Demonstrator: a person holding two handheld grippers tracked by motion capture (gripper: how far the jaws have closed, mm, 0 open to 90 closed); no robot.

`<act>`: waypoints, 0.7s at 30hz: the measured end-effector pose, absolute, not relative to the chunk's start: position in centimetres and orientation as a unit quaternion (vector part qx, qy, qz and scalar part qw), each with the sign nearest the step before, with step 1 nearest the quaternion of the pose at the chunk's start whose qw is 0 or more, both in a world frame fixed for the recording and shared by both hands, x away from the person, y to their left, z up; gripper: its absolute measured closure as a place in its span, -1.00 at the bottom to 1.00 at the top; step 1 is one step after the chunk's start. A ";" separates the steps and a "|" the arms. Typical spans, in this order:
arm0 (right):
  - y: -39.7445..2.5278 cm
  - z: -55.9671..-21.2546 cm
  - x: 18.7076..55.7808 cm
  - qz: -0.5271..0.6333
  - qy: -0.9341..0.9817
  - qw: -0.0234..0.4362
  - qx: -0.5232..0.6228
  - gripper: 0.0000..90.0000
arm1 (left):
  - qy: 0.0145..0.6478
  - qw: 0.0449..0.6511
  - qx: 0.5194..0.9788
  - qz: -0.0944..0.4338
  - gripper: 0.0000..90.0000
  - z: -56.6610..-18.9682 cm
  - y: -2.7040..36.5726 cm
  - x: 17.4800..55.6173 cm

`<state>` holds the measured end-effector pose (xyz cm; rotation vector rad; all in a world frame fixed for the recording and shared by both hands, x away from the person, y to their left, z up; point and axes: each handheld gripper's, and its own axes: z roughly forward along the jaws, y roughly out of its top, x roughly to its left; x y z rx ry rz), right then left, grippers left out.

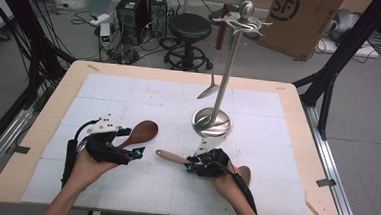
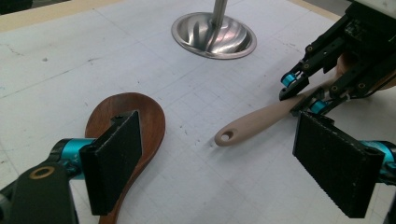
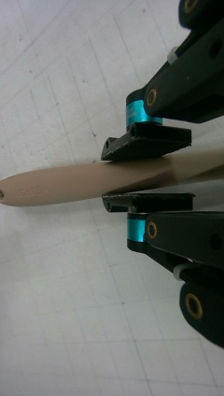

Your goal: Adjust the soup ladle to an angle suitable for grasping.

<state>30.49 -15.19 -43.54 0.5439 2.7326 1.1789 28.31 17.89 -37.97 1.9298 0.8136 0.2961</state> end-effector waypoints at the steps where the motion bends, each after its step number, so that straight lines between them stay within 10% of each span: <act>1: -15.2 -43.4 30.5 0.392 0.901 0.056 0.179 0.63 | 0.336 0.492 0.794 0.121 -0.63 -38.0 17.8 28.3; 21: -14.9 -40.8 29.5 0.466 0.866 0.061 0.169 0.63 | 0.320 0.489 0.805 0.102 -0.50 -38.3 16.6 28.0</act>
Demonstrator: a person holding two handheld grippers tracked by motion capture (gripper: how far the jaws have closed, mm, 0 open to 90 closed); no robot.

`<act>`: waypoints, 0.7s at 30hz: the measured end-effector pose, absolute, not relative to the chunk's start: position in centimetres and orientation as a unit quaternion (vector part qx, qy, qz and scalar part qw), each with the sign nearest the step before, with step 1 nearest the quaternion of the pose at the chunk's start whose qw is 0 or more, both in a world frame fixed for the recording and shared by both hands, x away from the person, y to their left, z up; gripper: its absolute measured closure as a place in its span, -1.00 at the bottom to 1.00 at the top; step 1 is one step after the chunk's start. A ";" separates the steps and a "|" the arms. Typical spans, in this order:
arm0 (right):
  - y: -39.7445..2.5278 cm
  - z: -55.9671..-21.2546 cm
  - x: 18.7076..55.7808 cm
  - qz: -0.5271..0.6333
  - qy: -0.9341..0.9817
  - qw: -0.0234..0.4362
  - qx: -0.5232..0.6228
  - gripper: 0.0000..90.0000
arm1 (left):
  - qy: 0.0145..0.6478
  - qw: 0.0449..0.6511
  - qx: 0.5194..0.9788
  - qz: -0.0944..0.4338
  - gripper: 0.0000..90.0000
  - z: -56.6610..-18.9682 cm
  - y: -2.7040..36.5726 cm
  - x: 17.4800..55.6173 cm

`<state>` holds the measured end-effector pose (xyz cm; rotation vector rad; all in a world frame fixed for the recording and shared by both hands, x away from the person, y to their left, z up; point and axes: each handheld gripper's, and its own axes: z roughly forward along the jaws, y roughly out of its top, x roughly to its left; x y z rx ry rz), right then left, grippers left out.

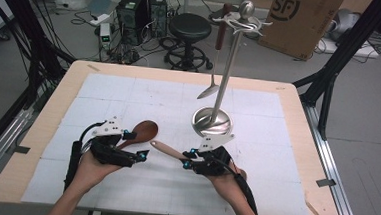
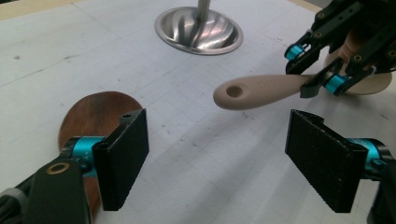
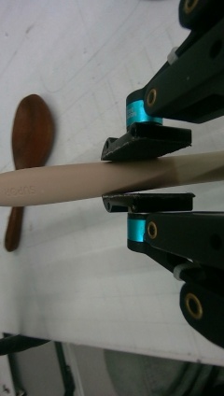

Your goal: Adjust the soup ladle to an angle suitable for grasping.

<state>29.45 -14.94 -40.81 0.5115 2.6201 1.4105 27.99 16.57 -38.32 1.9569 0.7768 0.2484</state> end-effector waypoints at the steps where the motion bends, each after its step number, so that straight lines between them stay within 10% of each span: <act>1: -14.9 -40.7 29.4 0.469 0.865 0.059 0.169 0.63 | 0.316 0.489 0.807 0.099 -0.49 -38.3 16.4 27.9; 21: -13.6 -40.0 28.8 0.491 0.854 0.045 0.163 0.62 | 0.281 0.495 0.819 0.075 -0.27 -38.3 14.6 27.3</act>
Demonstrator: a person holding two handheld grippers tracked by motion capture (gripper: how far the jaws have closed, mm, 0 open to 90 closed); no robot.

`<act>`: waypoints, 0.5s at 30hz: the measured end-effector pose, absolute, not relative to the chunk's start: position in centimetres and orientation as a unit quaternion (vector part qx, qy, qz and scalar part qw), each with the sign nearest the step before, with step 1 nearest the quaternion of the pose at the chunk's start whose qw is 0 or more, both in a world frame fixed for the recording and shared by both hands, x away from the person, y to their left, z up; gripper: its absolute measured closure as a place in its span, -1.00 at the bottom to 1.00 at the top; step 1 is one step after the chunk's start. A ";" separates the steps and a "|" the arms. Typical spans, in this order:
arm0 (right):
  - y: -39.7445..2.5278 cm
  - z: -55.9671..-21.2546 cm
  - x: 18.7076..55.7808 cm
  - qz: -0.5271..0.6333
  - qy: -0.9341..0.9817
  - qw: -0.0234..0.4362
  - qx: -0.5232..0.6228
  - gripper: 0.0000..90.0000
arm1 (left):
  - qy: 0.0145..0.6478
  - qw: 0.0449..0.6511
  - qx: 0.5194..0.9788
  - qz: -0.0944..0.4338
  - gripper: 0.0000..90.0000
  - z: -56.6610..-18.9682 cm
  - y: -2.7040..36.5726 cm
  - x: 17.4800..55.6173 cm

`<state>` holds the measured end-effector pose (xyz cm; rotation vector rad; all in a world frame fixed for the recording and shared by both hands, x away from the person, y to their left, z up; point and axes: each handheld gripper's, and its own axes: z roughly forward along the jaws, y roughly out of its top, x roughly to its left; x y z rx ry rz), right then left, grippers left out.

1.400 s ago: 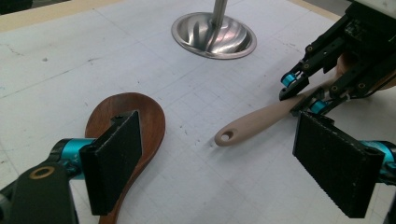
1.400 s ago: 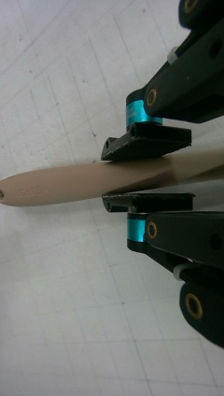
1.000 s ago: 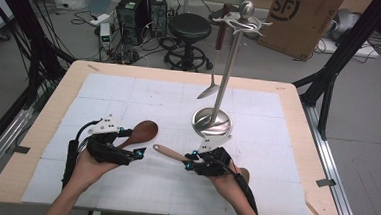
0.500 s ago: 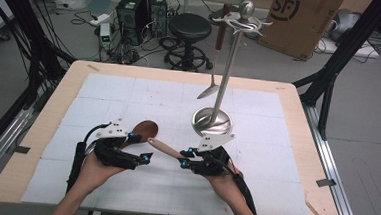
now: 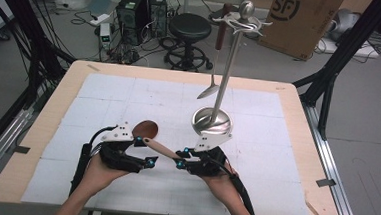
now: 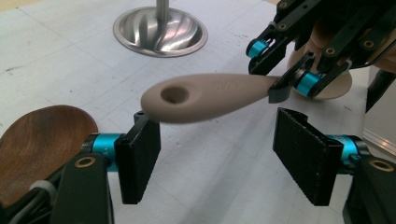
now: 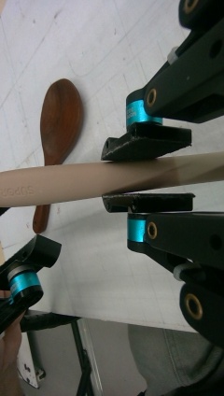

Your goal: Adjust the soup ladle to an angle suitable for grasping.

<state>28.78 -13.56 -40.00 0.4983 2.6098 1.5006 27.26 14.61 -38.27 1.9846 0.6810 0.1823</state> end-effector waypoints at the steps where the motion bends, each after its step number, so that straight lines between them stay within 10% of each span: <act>1: -13.5 -40.1 28.8 0.491 0.855 0.048 0.162 0.62 | 0.280 0.494 0.820 0.076 -0.28 -38.3 14.6 27.3; 15: -13.7 -40.7 29.5 0.481 0.857 0.006 0.184 0.48 | 0.280 0.493 0.820 0.077 -0.28 -38.3 14.5 27.3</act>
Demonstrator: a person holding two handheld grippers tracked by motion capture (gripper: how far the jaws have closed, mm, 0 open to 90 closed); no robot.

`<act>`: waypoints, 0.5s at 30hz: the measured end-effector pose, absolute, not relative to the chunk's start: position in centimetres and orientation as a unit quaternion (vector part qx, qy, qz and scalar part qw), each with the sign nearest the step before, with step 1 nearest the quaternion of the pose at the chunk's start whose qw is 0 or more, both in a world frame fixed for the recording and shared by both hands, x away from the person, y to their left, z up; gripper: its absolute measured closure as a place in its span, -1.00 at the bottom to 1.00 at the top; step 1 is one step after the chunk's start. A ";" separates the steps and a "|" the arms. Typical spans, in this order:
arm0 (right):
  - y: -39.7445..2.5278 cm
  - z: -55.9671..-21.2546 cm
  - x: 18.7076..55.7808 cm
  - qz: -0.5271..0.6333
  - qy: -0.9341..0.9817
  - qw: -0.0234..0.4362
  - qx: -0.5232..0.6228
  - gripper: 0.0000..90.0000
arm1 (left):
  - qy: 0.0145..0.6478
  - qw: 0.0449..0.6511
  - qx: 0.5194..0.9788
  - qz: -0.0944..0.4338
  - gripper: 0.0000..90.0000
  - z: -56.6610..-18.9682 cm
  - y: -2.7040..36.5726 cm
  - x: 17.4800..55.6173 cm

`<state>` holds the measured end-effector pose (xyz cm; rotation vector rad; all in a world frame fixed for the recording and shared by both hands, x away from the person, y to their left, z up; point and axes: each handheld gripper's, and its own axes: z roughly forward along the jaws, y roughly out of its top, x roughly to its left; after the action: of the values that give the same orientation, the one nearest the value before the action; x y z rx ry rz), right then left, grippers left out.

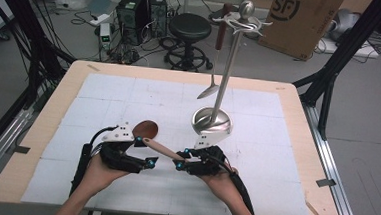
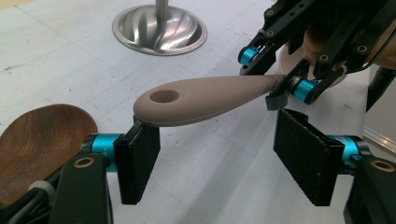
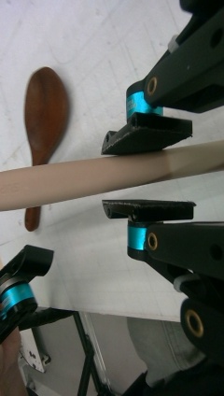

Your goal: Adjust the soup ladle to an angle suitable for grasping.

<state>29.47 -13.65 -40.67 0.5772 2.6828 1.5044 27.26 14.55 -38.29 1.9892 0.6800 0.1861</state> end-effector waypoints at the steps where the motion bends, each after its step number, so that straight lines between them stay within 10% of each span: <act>1: -13.6 -40.7 29.5 0.479 0.858 0.004 0.186 0.50 | 0.281 0.493 0.820 0.076 -0.28 -38.3 14.5 27.2; 15: -13.7 -41.2 29.8 0.461 0.864 -0.020 0.203 0.60 | 0.276 0.496 0.819 0.080 -0.29 -38.2 14.6 27.2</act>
<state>29.78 -13.71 -41.16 0.6445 2.7493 1.4663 27.25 14.60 -38.16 1.9846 0.6685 0.1939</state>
